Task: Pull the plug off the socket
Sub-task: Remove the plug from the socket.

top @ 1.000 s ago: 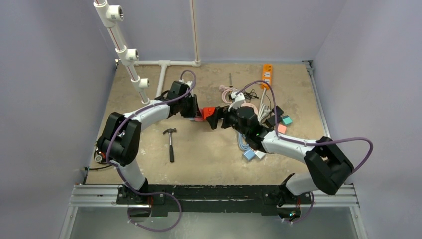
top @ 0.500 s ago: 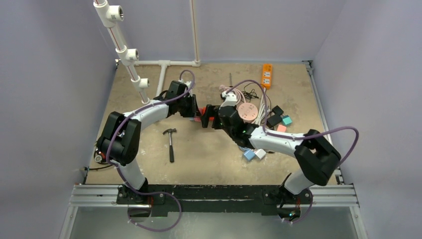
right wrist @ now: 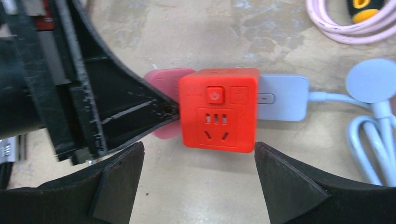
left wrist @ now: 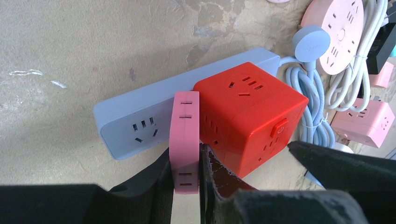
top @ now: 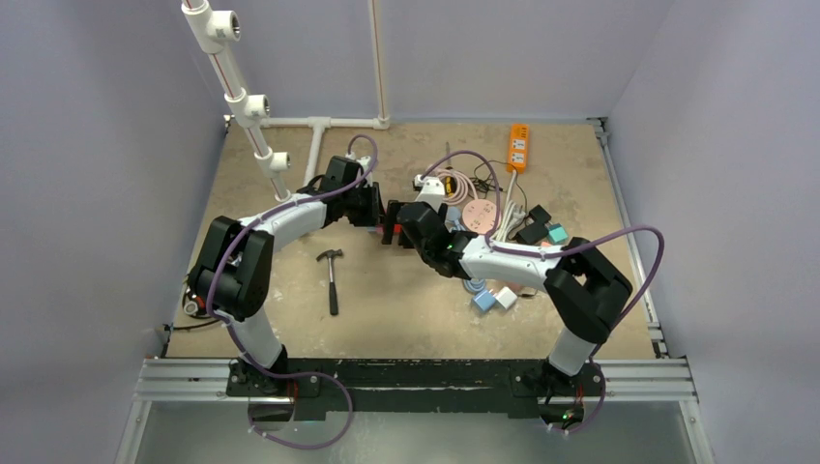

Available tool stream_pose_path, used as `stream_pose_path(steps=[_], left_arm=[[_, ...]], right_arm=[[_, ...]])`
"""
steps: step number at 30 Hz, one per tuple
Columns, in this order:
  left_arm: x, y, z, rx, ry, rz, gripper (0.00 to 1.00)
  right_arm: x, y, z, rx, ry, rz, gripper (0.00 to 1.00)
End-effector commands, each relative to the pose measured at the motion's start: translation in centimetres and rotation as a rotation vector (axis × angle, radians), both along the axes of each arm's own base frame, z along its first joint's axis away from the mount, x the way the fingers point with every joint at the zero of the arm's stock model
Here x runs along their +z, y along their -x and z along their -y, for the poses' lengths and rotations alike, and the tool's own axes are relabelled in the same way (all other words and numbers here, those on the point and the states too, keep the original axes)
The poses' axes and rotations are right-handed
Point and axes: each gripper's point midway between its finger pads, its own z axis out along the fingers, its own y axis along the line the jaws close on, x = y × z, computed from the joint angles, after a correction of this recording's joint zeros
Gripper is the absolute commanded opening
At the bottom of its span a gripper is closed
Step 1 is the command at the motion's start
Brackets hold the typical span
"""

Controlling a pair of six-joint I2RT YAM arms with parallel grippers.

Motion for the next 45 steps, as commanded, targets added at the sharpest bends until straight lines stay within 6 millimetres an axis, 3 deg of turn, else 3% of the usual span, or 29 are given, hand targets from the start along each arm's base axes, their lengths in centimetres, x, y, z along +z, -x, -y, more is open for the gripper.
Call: stream_pose_path(steps=[1,6,11,20,21,22,23,30,36,45], left_arm=[[-0.4,1.1,-0.6,-0.021,-0.02,-0.031,0.0],[0.0,1.2,-0.4,-0.025,0.0,-0.026,0.0],[0.3,1.4,-0.2,-0.031,0.017,-0.027,0.0],[0.6,1.6,-0.1,-0.035,0.026,-0.023,0.0],[0.6,1.6,-0.2,-0.034,0.023,-0.018,0.0],[0.7,1.6,-0.2,-0.033,0.021,-0.015,0.0],[0.8,1.6,-0.3,-0.033,0.02,-0.014,0.0],[0.8,1.7,0.0,-0.04,0.034,-0.02,0.0],[0.8,1.7,0.1,-0.044,0.039,-0.022,0.0],[0.5,1.7,0.0,-0.043,0.031,-0.026,0.0]], right_arm=[[1.3,-0.9,2.7,-0.133,0.012,0.015,0.89],[1.7,1.0,2.7,-0.136,-0.065,-0.01,0.88],[3.4,1.6,2.0,-0.142,-0.122,0.002,0.88],[2.9,-0.9,0.6,-0.19,-0.002,-0.013,0.91],[2.5,-2.9,2.7,-0.256,0.016,-0.018,0.91],[2.2,-1.4,0.9,-0.21,0.032,-0.022,0.92],[1.8,-1.4,0.7,-0.206,0.047,-0.026,0.92],[0.2,-2.0,1.7,-0.214,0.081,-0.044,0.94],[-0.8,-3.1,1.3,-0.186,0.112,-0.047,0.92],[-1.4,-5.0,1.7,-0.176,0.118,-0.037,0.81]])
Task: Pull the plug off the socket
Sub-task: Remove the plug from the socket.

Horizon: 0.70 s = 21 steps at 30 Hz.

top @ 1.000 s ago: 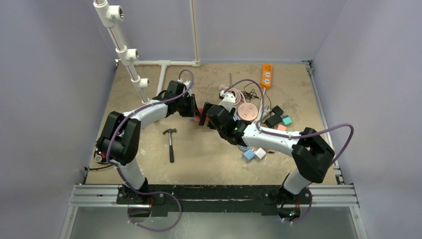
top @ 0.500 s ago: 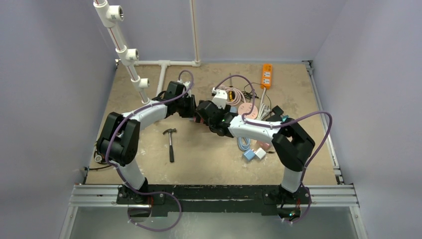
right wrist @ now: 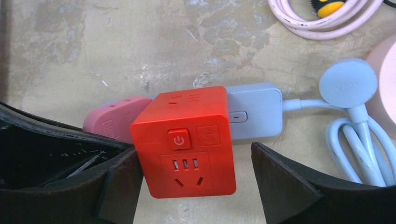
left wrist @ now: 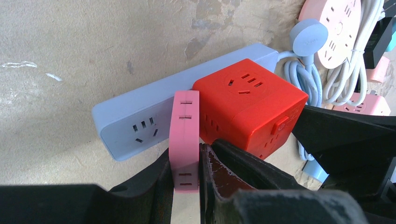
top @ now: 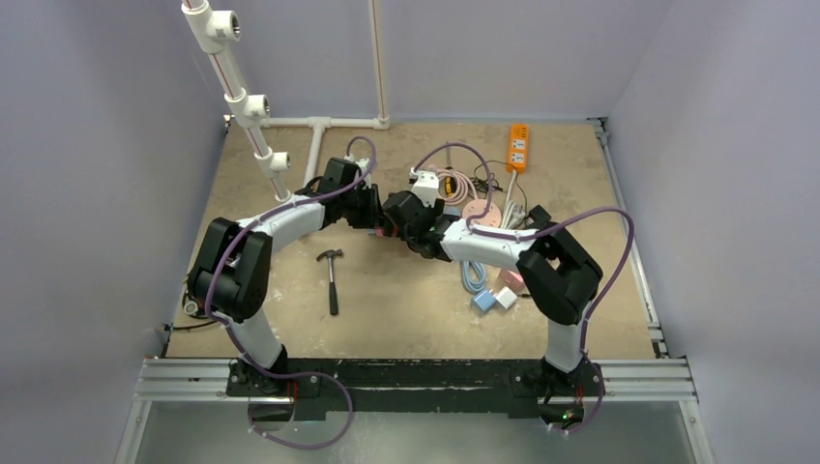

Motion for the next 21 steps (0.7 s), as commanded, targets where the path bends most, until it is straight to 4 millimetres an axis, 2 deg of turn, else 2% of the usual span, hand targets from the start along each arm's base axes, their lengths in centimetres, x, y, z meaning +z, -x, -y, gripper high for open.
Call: stream_pose_path(steps=[1,8,15,21], left_arm=[[0.5,1.1,0.1,-0.032,0.014,-0.014,0.0],[0.2,0.9,-0.2,-0.028,-0.002,-0.017,0.0],[-0.6,0.6,-0.6,-0.018,-0.015,-0.034,0.0],[-0.8,0.4,-0.9,-0.01,-0.012,-0.042,0.0]], right_arm=[[1.6,-2.1,0.0,-0.004,-0.02,0.048,0.8],[0.5,-2.6,0.6,0.018,-0.003,0.031,0.59],[0.2,-2.5,2.2,0.073,-0.075,0.015,0.23],[0.3,-2.3,1.4,0.15,-0.097,-0.01,0.0]])
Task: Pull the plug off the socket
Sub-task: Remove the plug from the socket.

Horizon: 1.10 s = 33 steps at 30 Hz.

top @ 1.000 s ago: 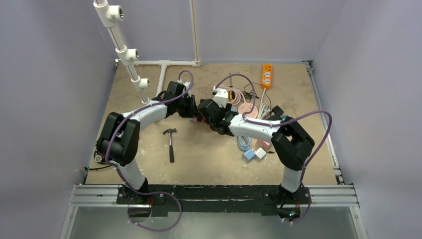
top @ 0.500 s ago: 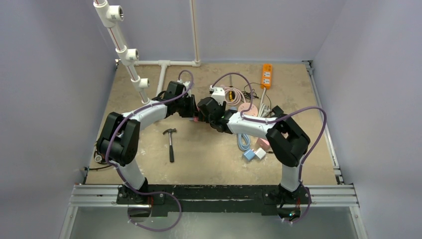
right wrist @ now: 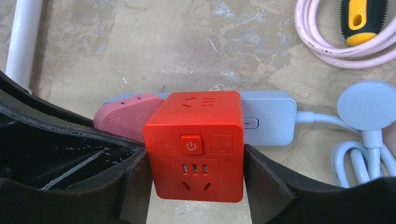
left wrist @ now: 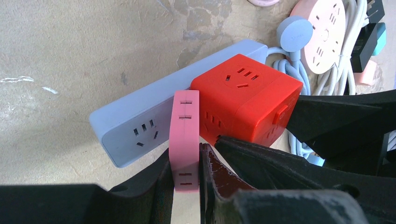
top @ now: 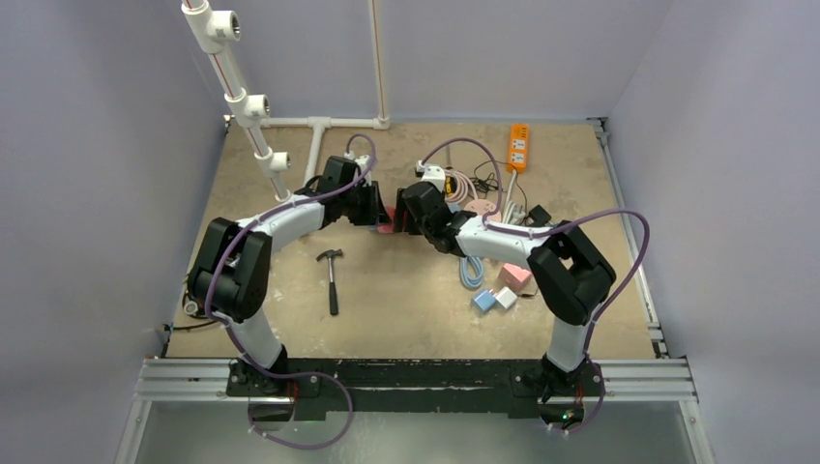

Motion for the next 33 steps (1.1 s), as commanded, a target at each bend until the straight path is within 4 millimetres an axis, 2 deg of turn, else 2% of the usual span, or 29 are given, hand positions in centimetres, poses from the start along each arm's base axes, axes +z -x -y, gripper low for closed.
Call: stream_pose_path(steps=[1,3,7,13,19,25,33], left_arm=[[-1.3,1.1,-1.1,-0.009,-0.032,-0.073,0.0],[-1.1,1.3,-0.9,-0.015,-0.016,-0.076,0.0],[-0.6,1.7,-0.2,-0.026,0.035,-0.077,0.0],[-0.2,2.2,0.2,-0.02,0.016,-0.045,0.0],[-0.5,2.3,0.3,-0.022,-0.01,-0.04,0.0],[-0.3,2.3,0.0,-0.029,-0.035,-0.043,0.0],[0.5,4.4,1.1,-0.087,-0.007,-0.064,0.0]], right_arm=[[-0.2,-1.1,1.2,0.001,-0.006,-0.009,0.0],[-0.1,-1.3,1.8,-0.021,0.022,-0.002,0.0],[-0.7,-0.1,2.4,-0.073,0.084,-0.031,0.0],[-1.4,1.1,1.6,-0.159,0.14,-0.043,0.0],[-1.8,1.2,0.8,-0.16,0.13,-0.052,0.0],[-1.1,2.9,-1.4,0.02,0.048,-0.087,0.0],[-3.1,5.5,-0.8,0.147,0.124,-0.202,0.0]])
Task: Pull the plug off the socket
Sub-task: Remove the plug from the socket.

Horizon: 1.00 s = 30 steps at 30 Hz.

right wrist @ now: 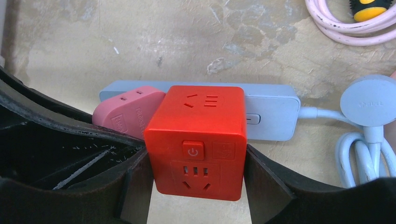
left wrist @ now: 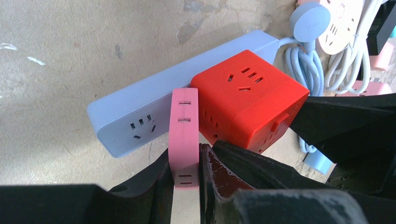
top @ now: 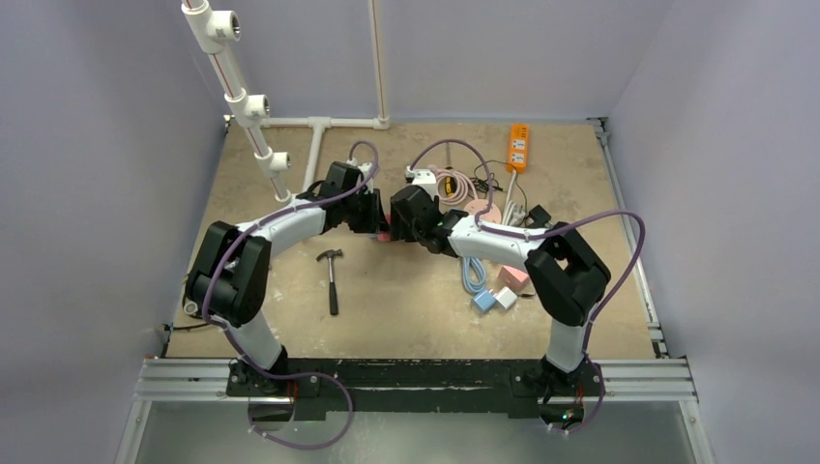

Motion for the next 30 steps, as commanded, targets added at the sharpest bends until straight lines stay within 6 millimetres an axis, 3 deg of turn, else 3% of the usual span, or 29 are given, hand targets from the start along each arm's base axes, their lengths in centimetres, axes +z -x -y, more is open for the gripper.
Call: stream_pose_path(steps=[1,7,16,20,25,30], left_arm=[[1.2,2.7,1.0,-0.077,0.021,-0.036,0.0],[0.5,3.1,1.6,-0.083,0.049,-0.09,0.0],[3.1,4.3,3.1,-0.113,0.132,-0.055,0.0],[3.1,5.1,4.0,-0.14,0.127,-0.053,0.0],[1.3,4.9,3.8,-0.128,0.09,-0.087,0.0],[-0.4,4.3,3.2,-0.11,0.053,-0.119,0.0]], right_arm=[[-2.6,3.4,0.0,0.123,0.036,-0.152,0.0],[-3.4,4.3,-0.1,0.183,0.079,-0.209,0.0],[0.9,4.6,1.4,0.17,0.068,-0.142,0.0],[2.5,5.5,1.5,0.219,0.047,-0.129,0.0],[0.6,5.7,2.1,0.237,0.053,-0.159,0.0],[-1.0,5.2,1.4,0.262,0.062,-0.183,0.0]])
